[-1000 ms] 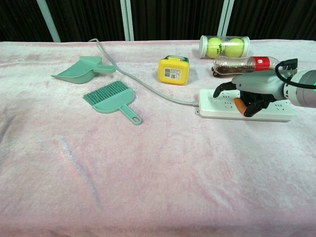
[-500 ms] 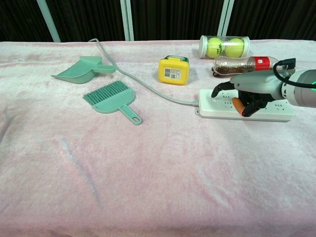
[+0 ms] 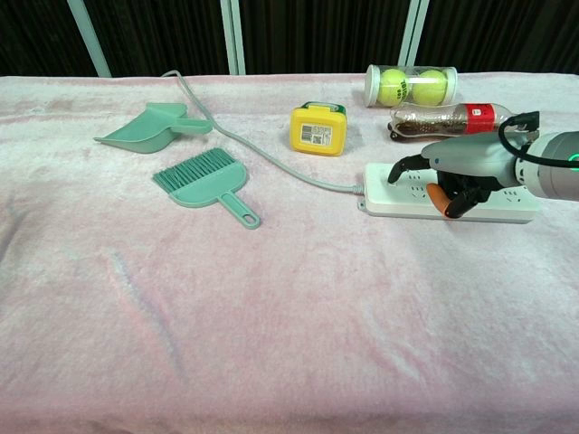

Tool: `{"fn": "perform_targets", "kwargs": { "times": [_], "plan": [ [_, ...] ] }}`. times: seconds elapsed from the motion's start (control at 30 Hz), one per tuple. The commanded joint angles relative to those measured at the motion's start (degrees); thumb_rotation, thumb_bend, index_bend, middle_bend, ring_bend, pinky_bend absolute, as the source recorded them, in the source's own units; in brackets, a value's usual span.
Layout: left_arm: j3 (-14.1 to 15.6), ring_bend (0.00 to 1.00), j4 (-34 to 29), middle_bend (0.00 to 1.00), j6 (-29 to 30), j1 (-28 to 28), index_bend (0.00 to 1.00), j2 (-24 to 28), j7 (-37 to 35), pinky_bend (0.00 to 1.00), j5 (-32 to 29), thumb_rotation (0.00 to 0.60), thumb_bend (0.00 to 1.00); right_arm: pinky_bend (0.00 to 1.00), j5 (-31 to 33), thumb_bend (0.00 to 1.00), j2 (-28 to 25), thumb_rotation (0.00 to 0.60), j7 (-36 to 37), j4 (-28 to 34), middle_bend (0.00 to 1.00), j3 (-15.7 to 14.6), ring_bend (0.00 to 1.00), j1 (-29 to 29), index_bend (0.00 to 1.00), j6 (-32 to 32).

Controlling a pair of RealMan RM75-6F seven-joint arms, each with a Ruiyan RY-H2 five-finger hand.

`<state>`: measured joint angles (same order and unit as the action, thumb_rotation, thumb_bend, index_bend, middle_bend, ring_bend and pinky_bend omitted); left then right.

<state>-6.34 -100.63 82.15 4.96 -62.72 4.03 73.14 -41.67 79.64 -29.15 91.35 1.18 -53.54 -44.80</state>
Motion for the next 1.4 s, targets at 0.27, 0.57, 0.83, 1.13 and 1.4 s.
{"fn": "perform_targets", "kwargs": {
  "times": [0.27,0.57,0.83,1.13,1.4],
  "plan": [
    [0.0,0.00,-0.1,0.04,-0.1,0.0,0.22,0.1,-0.1,0.00,0.0,0.600,0.32,1.00,0.4,0.90,-0.2,0.600,-0.8,0.4,1.00,-0.7,1.00,-0.5,0.38,-0.1],
    [-0.1,0.00,-0.2,0.04,0.0,-0.1,0.22,0.4,-0.6,0.00,-0.1,0.600,0.32,0.99,3.7,0.90,-0.4,0.600,-3.4,0.1,1.00,-2.5,1.00,-2.3,0.63,1.5],
    [-0.1,0.00,-0.2,0.04,-0.1,0.0,0.22,0.4,-0.7,0.00,-0.1,0.600,0.32,0.99,7.5,0.90,-0.2,0.600,-6.5,0.5,1.00,-3.9,1.00,-3.9,0.64,0.2],
    [-0.1,0.00,-0.3,0.04,-0.1,-0.1,0.22,0.6,-0.9,0.00,-0.1,0.600,0.32,0.99,6.4,0.89,-1.2,0.600,-5.0,2.4,1.00,-2.4,1.00,-3.8,0.52,-2.4],
    [-0.2,0.00,-0.4,0.04,-0.1,-0.2,0.22,0.8,-1.4,0.00,-0.5,0.600,0.31,0.72,1.5,0.37,-5.3,0.600,1.4,7.6,0.41,2.0,0.58,-0.4,0.13,-9.3]
  ]
}}
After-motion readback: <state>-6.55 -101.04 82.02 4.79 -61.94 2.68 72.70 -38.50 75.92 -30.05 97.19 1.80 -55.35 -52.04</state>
